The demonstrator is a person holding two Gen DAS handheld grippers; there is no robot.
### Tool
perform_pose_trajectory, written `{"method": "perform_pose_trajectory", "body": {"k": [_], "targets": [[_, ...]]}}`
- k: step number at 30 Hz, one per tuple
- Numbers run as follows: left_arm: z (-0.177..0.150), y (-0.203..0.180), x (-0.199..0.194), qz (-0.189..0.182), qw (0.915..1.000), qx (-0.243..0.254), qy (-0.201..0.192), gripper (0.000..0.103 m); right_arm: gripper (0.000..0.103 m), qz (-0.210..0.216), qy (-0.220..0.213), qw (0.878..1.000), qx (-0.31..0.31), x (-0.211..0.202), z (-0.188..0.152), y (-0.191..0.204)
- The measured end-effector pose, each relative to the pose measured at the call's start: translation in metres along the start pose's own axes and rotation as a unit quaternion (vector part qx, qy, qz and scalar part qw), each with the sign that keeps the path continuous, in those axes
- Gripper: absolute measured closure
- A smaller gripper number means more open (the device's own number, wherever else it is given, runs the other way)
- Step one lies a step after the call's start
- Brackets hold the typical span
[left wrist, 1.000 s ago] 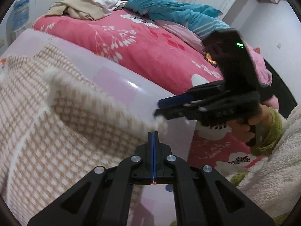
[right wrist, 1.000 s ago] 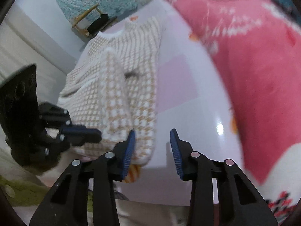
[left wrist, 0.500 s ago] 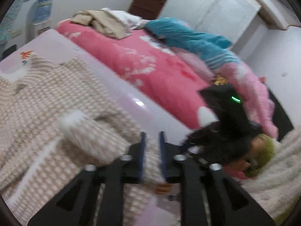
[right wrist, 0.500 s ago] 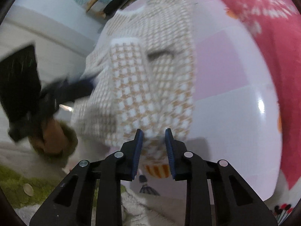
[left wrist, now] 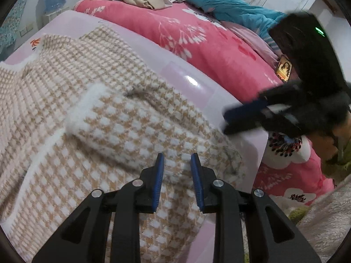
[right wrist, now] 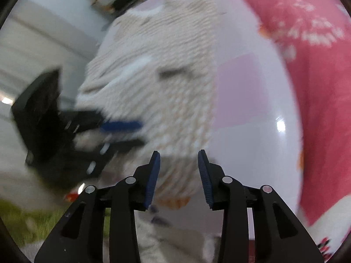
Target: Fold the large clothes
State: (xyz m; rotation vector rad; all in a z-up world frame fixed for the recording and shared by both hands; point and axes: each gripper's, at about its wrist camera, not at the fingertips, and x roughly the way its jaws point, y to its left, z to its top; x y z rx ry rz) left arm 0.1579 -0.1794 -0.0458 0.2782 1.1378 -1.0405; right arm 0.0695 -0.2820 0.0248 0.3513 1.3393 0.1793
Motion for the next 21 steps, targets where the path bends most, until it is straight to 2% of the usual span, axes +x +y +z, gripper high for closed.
{"method": "perform_pose_trajectory", "body": {"k": [2, 6, 7, 10, 14, 15, 18, 21], "targets": [[-0.001, 0.002, -0.001, -0.006, 1.0000, -0.005, -0.004, 0.078, 0.060, -0.045, -0.001, 0.999, -0.005, 0.011, 0.009, 0.008], [-0.003, 0.006, -0.003, -0.017, 0.9996, -0.016, -0.015, 0.078, 0.053, -0.096, 0.012, 0.994, -0.046, 0.042, 0.019, 0.037], [-0.004, 0.006, -0.005, -0.018, 0.9996, -0.017, -0.017, 0.078, 0.053, -0.120, 0.019, 0.990, -0.065, 0.051, 0.020, 0.046], [-0.004, 0.009, -0.010, -0.025, 0.9992, -0.019, -0.025, 0.078, 0.053, -0.159, 0.044, 0.980, -0.113, 0.064, 0.020, 0.065], [-0.003, 0.010, -0.013, -0.030, 0.9989, -0.015, -0.032, 0.078, 0.052, -0.242, 0.055, 0.955, -0.163, 0.058, 0.010, 0.076], [-0.003, 0.011, -0.013, -0.031, 0.9988, -0.014, -0.035, 0.078, 0.052, -0.249, 0.045, 0.956, -0.149, 0.047, 0.011, 0.072], [0.002, 0.011, -0.015, -0.035, 0.9983, -0.014, -0.044, 0.078, 0.052, -0.210, 0.026, 0.973, -0.087, 0.023, 0.014, 0.055], [0.006, 0.013, -0.018, -0.040, 0.9975, -0.018, -0.056, 0.078, 0.051, -0.194, 0.004, 0.980, -0.044, 0.012, 0.011, 0.049]]}}
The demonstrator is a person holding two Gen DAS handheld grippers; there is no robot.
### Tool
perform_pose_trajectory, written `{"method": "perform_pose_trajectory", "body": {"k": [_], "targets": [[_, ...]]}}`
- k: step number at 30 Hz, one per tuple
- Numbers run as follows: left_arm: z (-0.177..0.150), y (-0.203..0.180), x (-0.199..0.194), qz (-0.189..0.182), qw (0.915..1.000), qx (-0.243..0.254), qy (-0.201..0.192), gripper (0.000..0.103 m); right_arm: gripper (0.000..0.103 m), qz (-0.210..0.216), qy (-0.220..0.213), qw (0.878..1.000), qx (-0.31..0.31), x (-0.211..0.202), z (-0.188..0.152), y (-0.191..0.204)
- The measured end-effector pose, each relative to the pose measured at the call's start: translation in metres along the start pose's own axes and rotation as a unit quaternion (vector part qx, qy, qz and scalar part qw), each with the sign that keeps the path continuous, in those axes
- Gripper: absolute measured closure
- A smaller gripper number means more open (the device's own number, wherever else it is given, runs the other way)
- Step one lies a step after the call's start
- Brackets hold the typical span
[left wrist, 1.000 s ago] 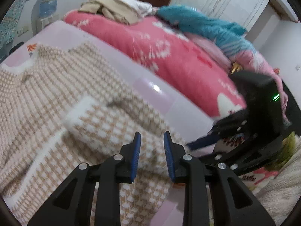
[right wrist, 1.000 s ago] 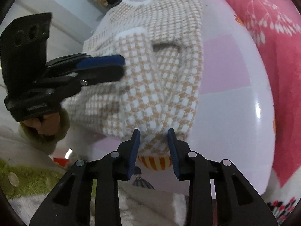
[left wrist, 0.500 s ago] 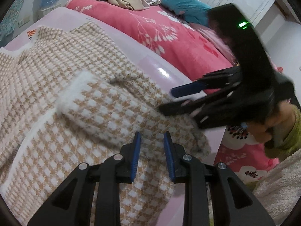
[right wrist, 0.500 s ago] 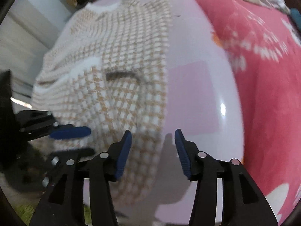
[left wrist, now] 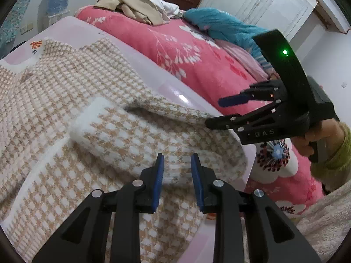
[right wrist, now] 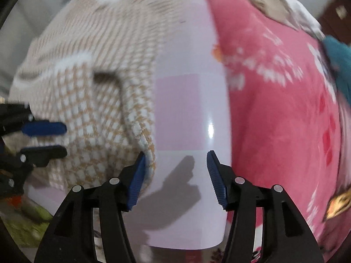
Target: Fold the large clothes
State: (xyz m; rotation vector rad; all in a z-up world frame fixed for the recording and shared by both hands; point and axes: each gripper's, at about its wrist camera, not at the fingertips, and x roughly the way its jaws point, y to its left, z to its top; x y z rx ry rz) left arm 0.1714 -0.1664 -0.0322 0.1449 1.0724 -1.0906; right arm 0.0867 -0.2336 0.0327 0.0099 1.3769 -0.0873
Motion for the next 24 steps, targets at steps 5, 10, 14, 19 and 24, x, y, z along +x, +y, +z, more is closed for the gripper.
{"method": "perform_pose_trajectory", "body": {"k": [5, 10, 14, 19, 24], "targets": [[0.000, -0.002, -0.015, 0.004, 0.9999, 0.001, -0.016, 0.078, 0.051, -0.004, -0.024, 1.000, 0.017, -0.009, -0.002, -0.001], [-0.006, -0.004, -0.037, -0.005, 0.9994, 0.001, -0.033, 0.078, 0.059, -0.047, -0.056, 0.996, 0.057, -0.023, -0.007, -0.024], [-0.011, -0.004, -0.037, -0.003, 0.9998, -0.010, -0.018, 0.078, 0.059, -0.004, -0.053, 0.994, 0.094, -0.022, -0.009, -0.048], [-0.014, -0.013, -0.037, 0.002, 0.9998, -0.007, -0.018, 0.078, 0.052, 0.074, -0.039, 0.996, 0.017, -0.015, 0.014, -0.016], [-0.019, -0.018, -0.034, 0.003, 0.9997, -0.016, -0.016, 0.078, 0.044, 0.043, -0.002, 0.994, -0.096, 0.021, 0.041, 0.045]]}}
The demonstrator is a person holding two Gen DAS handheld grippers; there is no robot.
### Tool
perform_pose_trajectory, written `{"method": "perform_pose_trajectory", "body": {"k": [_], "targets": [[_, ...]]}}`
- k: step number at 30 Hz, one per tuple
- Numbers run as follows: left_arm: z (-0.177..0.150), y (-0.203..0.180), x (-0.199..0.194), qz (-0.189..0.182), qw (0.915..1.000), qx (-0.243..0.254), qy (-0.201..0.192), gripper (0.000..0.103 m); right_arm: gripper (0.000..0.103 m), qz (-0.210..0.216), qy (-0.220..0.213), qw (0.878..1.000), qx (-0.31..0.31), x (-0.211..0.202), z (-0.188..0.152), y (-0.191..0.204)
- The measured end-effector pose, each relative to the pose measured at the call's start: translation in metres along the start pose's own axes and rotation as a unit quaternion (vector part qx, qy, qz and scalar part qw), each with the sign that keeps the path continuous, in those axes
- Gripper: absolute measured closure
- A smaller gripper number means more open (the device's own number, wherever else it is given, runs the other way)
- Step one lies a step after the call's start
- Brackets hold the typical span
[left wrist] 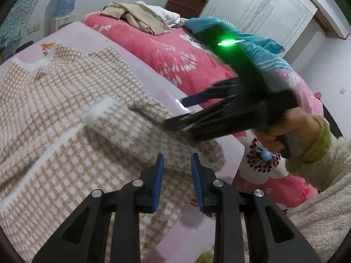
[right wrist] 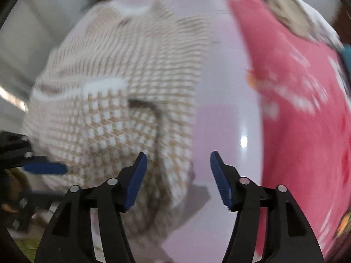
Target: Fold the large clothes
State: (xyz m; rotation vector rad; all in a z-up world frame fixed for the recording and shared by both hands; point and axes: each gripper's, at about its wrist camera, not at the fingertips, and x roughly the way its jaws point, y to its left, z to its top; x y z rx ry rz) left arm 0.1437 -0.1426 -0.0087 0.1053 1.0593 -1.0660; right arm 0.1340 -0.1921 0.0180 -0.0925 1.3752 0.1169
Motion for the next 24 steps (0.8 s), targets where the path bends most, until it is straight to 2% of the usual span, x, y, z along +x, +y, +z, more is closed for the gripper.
{"method": "perform_pose_trajectory", "body": {"k": [2, 3, 6, 11, 13, 16, 19, 24], "targets": [[-0.005, 0.000, 0.004, -0.001, 0.9999, -0.005, 0.010, 0.078, 0.044, -0.028, 0.027, 0.999, -0.036, 0.018, 0.005, 0.010], [-0.007, 0.001, 0.006, -0.001, 0.9999, -0.006, 0.015, 0.078, 0.042, -0.055, 0.032, 0.997, -0.048, 0.023, 0.004, 0.010], [-0.013, 0.000, 0.008, -0.008, 0.9997, -0.004, 0.024, 0.078, 0.042, -0.096, 0.023, 0.995, -0.034, 0.009, 0.000, -0.007], [-0.009, -0.003, 0.021, -0.015, 0.9991, 0.010, 0.038, 0.078, 0.042, -0.039, -0.005, 0.998, 0.048, -0.018, -0.013, -0.042], [-0.005, -0.007, 0.029, -0.016, 0.9988, 0.021, 0.041, 0.078, 0.042, -0.032, -0.010, 0.998, 0.061, -0.016, -0.016, -0.047], [0.003, -0.014, 0.043, -0.005, 0.9980, 0.042, 0.046, 0.078, 0.048, -0.016, -0.014, 0.997, 0.072, -0.011, -0.019, -0.053], [0.015, -0.020, 0.057, 0.007, 0.9972, 0.063, 0.041, 0.078, 0.049, -0.004, -0.028, 0.996, 0.087, -0.015, -0.022, -0.062], [0.034, -0.015, 0.085, 0.024, 0.9967, 0.061, 0.048, 0.078, 0.049, 0.041, -0.031, 0.990, 0.130, -0.015, -0.031, -0.079]]}}
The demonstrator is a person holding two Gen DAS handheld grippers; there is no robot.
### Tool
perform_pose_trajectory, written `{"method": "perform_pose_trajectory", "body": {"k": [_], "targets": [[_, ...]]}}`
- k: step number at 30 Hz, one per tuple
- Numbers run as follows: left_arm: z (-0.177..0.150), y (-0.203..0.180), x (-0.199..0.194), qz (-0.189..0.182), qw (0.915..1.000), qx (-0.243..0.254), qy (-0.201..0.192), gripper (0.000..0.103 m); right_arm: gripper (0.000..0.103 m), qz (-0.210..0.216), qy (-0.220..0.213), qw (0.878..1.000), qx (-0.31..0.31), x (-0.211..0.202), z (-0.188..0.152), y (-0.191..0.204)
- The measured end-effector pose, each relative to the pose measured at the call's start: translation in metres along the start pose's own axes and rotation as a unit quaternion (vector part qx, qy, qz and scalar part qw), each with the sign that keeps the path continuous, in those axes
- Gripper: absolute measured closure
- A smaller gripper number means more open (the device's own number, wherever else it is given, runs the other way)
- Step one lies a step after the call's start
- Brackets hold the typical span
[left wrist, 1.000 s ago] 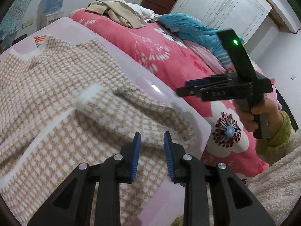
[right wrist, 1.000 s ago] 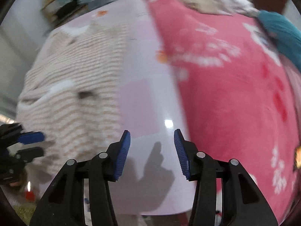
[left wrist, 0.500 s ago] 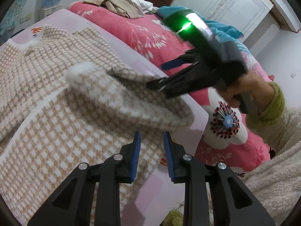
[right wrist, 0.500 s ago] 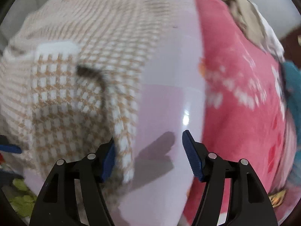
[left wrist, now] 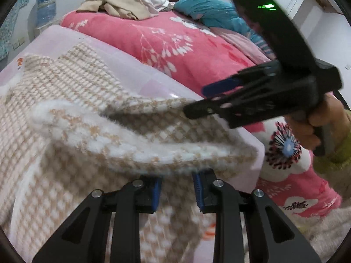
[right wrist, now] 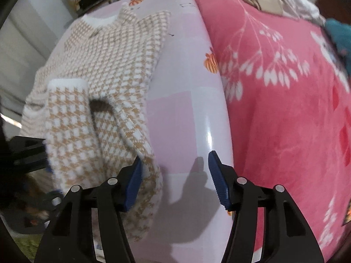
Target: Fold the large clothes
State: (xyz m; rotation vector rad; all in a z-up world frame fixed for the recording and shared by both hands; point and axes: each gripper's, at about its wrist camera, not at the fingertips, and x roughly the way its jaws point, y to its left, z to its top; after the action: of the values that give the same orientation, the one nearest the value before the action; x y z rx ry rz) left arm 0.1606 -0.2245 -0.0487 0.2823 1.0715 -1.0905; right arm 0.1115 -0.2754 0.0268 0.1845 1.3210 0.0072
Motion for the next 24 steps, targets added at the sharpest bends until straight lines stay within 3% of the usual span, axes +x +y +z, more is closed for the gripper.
{"method": "perform_pose_trajectory", "body": {"k": [4, 7, 11, 14, 17, 20, 22, 24], "targets": [[0.005, 0.004, 0.015, 0.007, 0.9999, 0.001, 0.013, 0.078, 0.049, 0.018, 0.019, 1.000, 0.007, 0.015, 0.002, -0.011], [0.006, 0.007, 0.018, 0.007, 0.9998, 0.001, 0.018, 0.078, 0.048, 0.034, 0.051, 0.998, -0.009, 0.016, -0.004, -0.008], [0.009, 0.010, 0.020, 0.005, 0.9998, -0.005, 0.016, 0.078, 0.046, 0.086, 0.113, 0.989, -0.047, 0.021, 0.002, 0.005], [0.008, 0.011, 0.021, 0.005, 0.9998, -0.007, 0.017, 0.078, 0.046, 0.029, 0.128, 0.985, -0.116, 0.025, -0.001, 0.023], [0.010, 0.011, 0.021, 0.004, 0.9998, -0.007, 0.017, 0.078, 0.042, -0.065, 0.131, 0.973, -0.177, 0.022, -0.012, 0.027], [0.012, 0.012, 0.022, 0.003, 0.9998, -0.010, 0.015, 0.078, 0.040, -0.082, 0.140, 0.973, -0.164, 0.015, -0.018, 0.009], [0.013, 0.013, 0.023, 0.003, 0.9998, -0.012, 0.015, 0.078, 0.040, -0.142, 0.126, 0.970, -0.152, 0.007, -0.021, -0.010], [0.014, 0.013, 0.026, 0.004, 0.9998, -0.014, 0.015, 0.078, 0.040, -0.135, 0.114, 0.978, -0.108, -0.005, -0.020, -0.029]]}}
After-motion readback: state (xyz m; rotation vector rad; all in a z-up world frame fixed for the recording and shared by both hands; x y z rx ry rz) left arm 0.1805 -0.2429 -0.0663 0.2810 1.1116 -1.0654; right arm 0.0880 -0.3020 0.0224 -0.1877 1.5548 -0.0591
